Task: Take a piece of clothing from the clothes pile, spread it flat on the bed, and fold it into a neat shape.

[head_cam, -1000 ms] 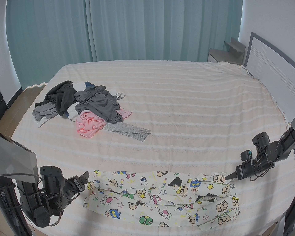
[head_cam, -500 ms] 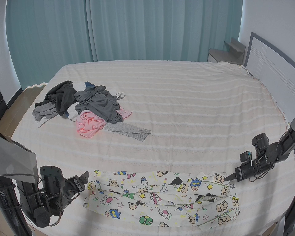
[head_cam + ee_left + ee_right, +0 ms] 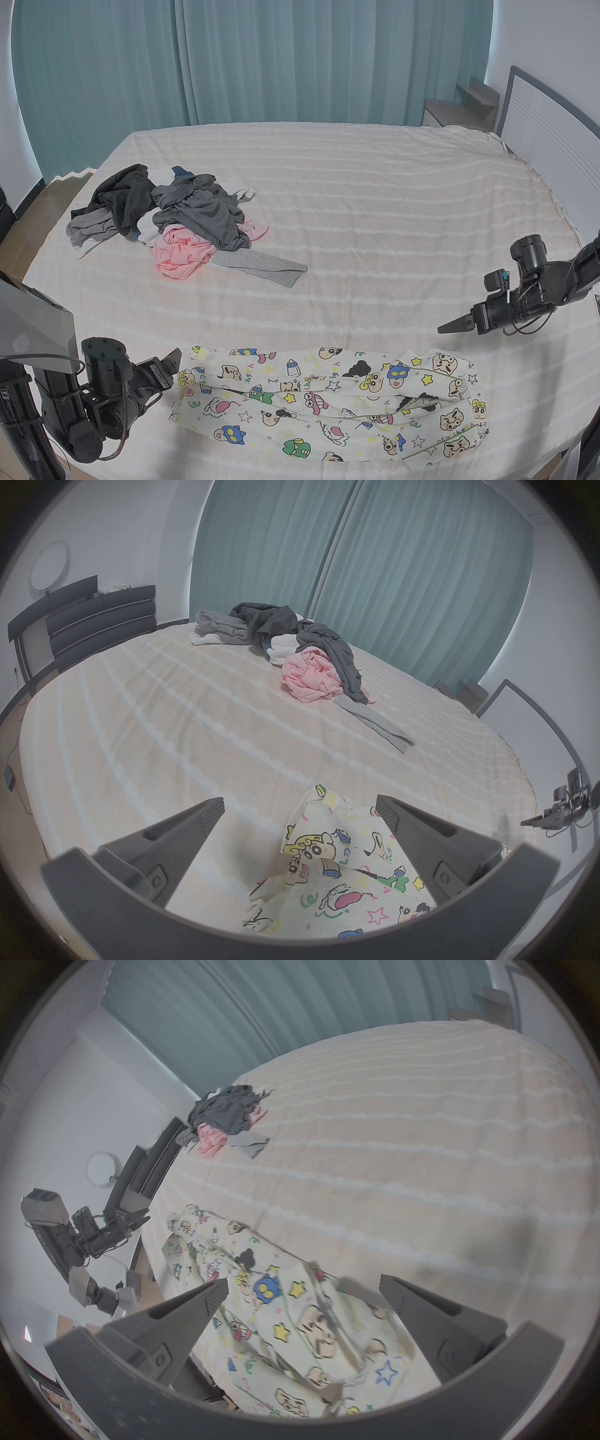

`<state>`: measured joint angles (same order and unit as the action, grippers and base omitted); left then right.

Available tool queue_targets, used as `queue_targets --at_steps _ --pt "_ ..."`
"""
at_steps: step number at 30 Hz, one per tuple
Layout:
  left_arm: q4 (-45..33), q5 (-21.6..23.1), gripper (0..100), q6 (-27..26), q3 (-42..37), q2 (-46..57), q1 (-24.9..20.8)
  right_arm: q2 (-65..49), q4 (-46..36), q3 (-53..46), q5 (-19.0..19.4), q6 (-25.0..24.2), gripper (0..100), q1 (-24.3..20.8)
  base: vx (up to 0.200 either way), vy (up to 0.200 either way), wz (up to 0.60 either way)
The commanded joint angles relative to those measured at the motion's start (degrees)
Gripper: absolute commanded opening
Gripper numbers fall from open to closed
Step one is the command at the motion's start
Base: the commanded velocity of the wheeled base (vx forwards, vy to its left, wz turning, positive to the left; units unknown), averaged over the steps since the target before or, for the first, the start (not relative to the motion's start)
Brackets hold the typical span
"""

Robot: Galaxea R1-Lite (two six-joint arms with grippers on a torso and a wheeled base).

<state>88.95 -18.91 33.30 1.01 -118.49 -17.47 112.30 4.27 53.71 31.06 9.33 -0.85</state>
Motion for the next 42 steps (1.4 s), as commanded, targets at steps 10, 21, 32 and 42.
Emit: queue_targets --at_steps 10,21,32,42 --pt "1.0 -0.4 100 0.9 -0.9 -0.2 -1.5 15.8 -5.0 11.2 -4.1 1.2 100 -10.4 0.0 0.0 0.0" --pt "1.0 -0.4 100 2.0 -0.9 -0.2 -2.9 20.0 -5.1 13.8 -5.2 1.7 100 -10.4 0.0 0.0 0.0" --pt "1.0 -0.5 100 2.0 -0.9 -0.1 -2.9 19.0 -5.0 12.9 -5.1 1.4 100 -11.9 0.0 0.0 0.0" --pt "1.0 -0.5 100 2.0 -0.9 -0.1 -2.9 18.7 -4.4 12.6 -5.3 1.1 0 -12.9 0.0 0.0 0.0"
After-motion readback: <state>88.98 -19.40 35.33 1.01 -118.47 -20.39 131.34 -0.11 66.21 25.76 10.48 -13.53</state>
